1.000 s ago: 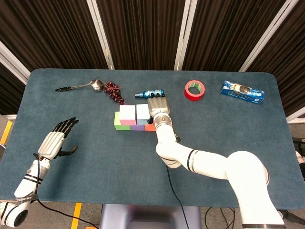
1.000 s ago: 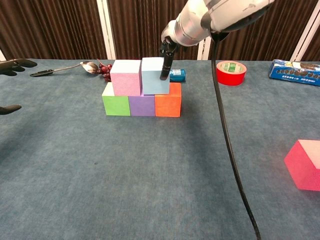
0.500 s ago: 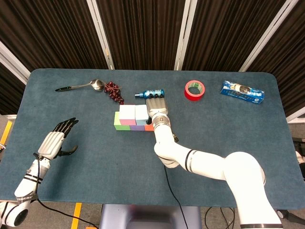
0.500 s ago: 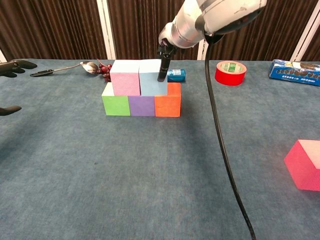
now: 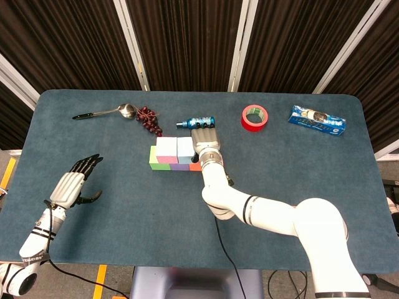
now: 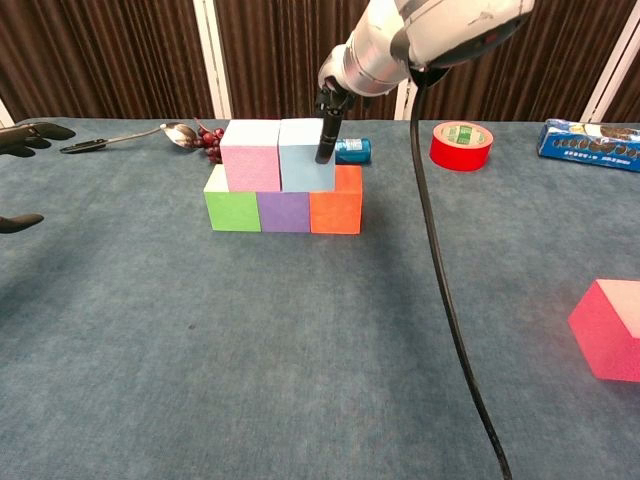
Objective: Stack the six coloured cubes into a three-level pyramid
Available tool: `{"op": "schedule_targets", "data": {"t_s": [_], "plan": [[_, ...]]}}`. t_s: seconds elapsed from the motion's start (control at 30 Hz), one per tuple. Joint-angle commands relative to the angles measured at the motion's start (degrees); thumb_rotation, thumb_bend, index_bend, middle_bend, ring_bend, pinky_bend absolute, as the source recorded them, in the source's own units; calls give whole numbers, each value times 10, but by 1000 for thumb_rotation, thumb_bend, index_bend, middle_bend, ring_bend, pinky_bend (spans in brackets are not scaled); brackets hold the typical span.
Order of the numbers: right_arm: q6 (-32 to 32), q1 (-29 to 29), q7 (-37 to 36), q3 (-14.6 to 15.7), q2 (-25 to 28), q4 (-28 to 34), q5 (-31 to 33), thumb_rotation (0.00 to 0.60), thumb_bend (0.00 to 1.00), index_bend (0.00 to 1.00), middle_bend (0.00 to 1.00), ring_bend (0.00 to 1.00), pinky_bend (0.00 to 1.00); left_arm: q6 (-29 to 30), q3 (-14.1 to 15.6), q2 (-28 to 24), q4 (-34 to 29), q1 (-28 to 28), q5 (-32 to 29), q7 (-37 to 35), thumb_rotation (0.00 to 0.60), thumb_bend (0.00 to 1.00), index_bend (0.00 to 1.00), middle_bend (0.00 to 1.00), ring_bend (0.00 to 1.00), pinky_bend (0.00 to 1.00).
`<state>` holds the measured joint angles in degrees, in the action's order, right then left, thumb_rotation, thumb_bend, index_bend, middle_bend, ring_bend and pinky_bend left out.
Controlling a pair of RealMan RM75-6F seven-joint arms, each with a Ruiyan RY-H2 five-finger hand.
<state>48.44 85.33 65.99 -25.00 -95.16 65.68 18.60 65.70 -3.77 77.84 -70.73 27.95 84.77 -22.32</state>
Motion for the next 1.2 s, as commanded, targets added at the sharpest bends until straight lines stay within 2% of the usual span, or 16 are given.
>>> {"op": "schedule_targets", "data": {"t_s": [0.03,0.47,0.67,0.87,1.0,1.07,1.17,1.2], "plan": [[1,0,2,-1,-2,-2,-1,600,344,425,143,0,73,0,0,1,2,0,0,-1,600,347,0,0,16,87],[13,-3,15,-7,-2,8,2,600,344,320,139,0,40,3,1,4,5,-1,3,-5,600,347,0,0,16,88],[18,-6,18,-11,1,17,2,600,342,238,136,0,15,6,1,2,3,-3,3,-4,600,347,0,0,16,87],[25,-11,19,-13,7,29,-2,600,227,153,114,0,0,8,1,2,1,-3,4,-2,600,347,0,0,15,87],[33,-32,2,-18,45,79,-23,600,177,83,92,0,0,11,-1,-4,-5,-5,2,3,600,347,0,0,15,87],[40,-53,-17,-18,77,123,-41,600,177,78,87,0,0,14,-3,-8,-9,-5,0,5,600,347,0,0,15,87],[53,-104,-57,-14,147,220,-82,600,177,97,87,0,0,18,-9,-13,-13,-8,-7,10,600,347,0,0,15,87],[53,-108,-61,-14,153,229,-87,600,177,107,87,0,0,19,-10,-13,-13,-8,-7,10,600,347,0,0,15,87]]}}
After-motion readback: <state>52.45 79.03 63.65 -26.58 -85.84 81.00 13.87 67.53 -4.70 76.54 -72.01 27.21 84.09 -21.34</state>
